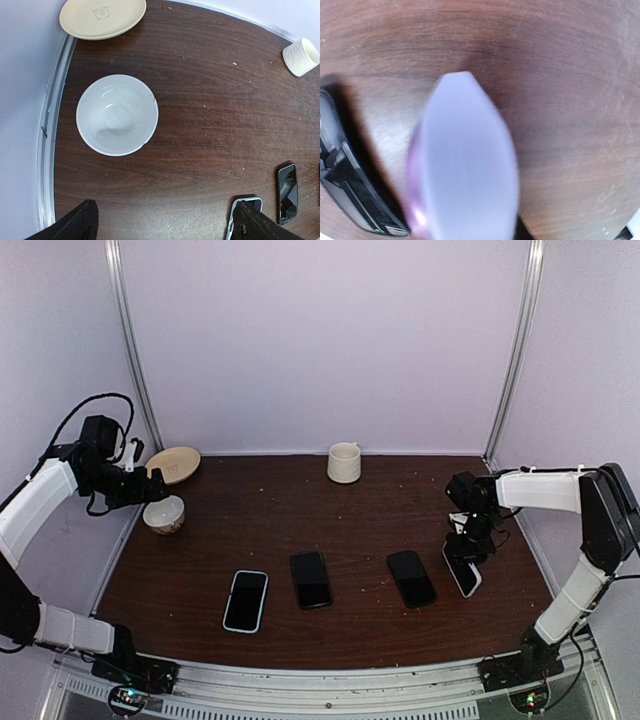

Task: Take the phone out of the phone case
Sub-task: Pick up the phone with the phone case at the center of the board, then pass from the right arm to the left

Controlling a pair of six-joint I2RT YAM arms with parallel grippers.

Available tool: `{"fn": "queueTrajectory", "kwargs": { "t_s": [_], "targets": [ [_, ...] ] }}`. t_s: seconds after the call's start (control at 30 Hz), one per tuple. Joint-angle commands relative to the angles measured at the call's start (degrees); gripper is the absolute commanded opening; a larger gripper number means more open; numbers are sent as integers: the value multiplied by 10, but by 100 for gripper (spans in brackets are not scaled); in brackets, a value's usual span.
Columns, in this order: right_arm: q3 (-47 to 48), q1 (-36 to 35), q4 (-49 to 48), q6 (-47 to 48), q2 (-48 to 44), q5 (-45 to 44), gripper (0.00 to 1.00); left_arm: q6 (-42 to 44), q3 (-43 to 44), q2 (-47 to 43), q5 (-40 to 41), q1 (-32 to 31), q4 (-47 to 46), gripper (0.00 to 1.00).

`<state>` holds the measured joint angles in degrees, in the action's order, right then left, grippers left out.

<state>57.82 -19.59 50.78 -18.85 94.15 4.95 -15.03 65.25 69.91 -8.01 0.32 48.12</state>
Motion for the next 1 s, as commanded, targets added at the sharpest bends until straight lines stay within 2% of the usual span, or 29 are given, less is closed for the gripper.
{"fn": "queueTrajectory", "kwargs": {
  "t_s": [0.0, 0.17, 0.4, 0.5, 0.57, 0.7, 0.97],
  "targets": [
    [26, -21, 43, -7, -40, -38, 15, 10, -4, -8, -20, -1, -9, 97],
    [52, -34, 53, 6, -72, -25, 0, 13, -9, -14, -53, -1, -20, 98],
    [116, -75, 26, 48, -108, 44, 0, 24, -17, -12, -124, -1, -48, 98],
    [130, -91, -12, 57, -120, 93, 0, 36, -29, -8, -227, -1, -75, 85],
    [138, -103, -38, 54, -122, 107, 0, 46, -26, 5, -277, -35, -82, 83],
    [164, -128, -64, 64, -113, 173, 0, 90, 4, 31, -304, -120, -56, 83],
    [165, -214, -146, 106, -123, 299, 0, 138, 44, 42, -415, -284, -58, 82]
  ]
}}
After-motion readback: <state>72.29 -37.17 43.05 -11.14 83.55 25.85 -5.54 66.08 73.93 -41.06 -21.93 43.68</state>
